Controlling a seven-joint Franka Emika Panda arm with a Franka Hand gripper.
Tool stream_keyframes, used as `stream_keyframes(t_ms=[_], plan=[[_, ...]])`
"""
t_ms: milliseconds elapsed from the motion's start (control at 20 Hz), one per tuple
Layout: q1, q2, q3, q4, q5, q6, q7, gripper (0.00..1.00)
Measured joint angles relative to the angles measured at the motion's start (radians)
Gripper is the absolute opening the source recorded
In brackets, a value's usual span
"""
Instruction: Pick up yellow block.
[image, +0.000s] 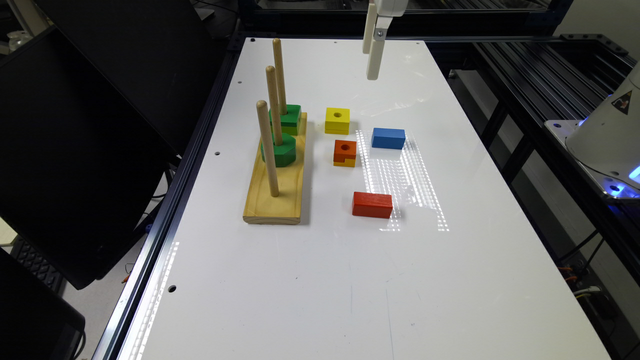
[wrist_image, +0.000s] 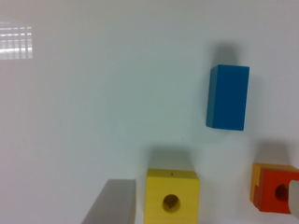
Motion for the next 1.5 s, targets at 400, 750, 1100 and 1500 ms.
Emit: stream_keyframes(t_ms=[400, 750, 1100, 1500], plan=[[-0.007, 0.077, -0.002, 0.083, -0.0001, -0.001, -0.003, 1.0], [-0.018, 0.081, -0.002, 0.089, -0.0002, -0.002, -0.017, 1.0], [-0.029, 0.125, -0.002, 0.085, -0.0002, 0.03, -0.026, 1.0], [-0.03, 0.214, -0.002, 0.101, -0.0002, 0.102, -0.028, 1.0]])
